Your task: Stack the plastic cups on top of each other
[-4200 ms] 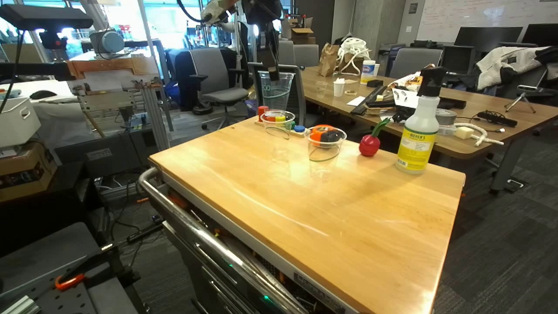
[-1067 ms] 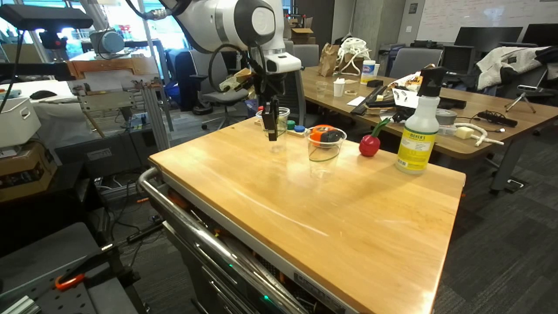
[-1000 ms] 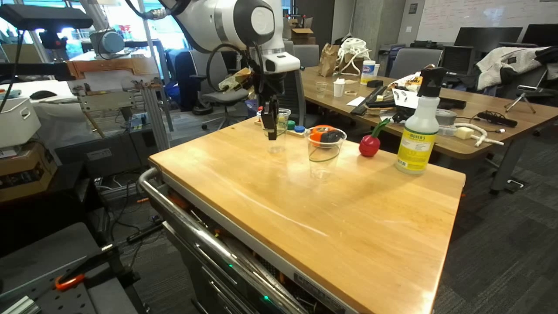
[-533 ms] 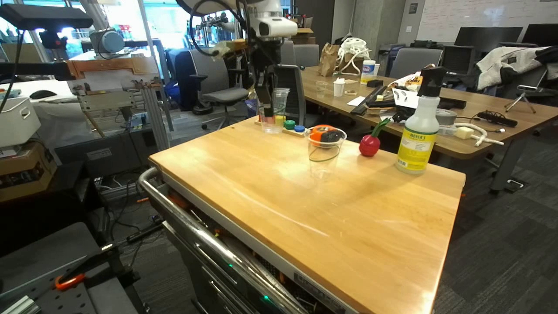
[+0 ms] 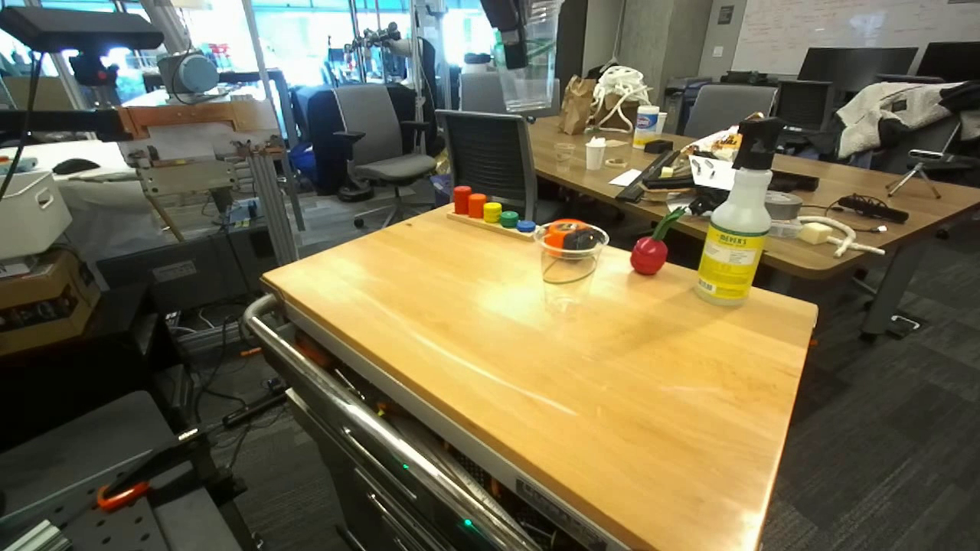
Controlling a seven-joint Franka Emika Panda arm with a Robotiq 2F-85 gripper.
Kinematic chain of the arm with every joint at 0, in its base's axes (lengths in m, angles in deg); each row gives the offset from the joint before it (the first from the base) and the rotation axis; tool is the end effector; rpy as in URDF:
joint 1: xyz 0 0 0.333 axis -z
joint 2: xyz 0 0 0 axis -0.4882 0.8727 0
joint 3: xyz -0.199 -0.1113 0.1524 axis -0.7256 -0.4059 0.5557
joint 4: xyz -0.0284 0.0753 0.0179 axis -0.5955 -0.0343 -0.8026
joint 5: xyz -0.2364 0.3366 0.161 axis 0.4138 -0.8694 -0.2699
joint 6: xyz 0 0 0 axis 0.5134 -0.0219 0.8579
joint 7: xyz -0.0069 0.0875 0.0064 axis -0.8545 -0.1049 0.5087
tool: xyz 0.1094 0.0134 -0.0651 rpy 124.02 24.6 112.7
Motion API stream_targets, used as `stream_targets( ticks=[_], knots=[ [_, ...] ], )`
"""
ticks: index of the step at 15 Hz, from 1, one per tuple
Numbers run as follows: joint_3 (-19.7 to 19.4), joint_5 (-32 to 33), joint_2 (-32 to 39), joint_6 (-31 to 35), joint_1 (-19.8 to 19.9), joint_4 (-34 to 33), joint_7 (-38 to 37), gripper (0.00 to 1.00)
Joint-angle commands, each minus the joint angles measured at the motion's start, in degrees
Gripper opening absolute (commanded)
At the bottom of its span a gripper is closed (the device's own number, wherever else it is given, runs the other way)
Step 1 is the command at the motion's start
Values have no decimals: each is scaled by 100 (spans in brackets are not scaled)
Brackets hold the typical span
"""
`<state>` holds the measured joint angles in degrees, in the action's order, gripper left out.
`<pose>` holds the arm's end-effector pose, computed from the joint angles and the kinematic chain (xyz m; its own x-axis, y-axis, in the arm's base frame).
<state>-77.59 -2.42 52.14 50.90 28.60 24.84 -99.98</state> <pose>0.6155 -0.0280 0.4722 0.3782 -0.9143 0.1449 -0.9018 -0.3992 -0.1657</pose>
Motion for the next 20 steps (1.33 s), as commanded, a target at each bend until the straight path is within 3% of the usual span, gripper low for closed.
stream_targets(
  ticks=[1, 5, 11, 20],
  knots=[
    [-156, -79, -483, -80, 370, 401, 455, 1],
    [-311, -408, -464, 198, 619, 814, 958, 1],
    [-344, -1350, -111, 844, 643, 1137, 1589, 1],
    [-332, -1768, 581, 1829, 623, 1245, 2143, 1]
  ],
)
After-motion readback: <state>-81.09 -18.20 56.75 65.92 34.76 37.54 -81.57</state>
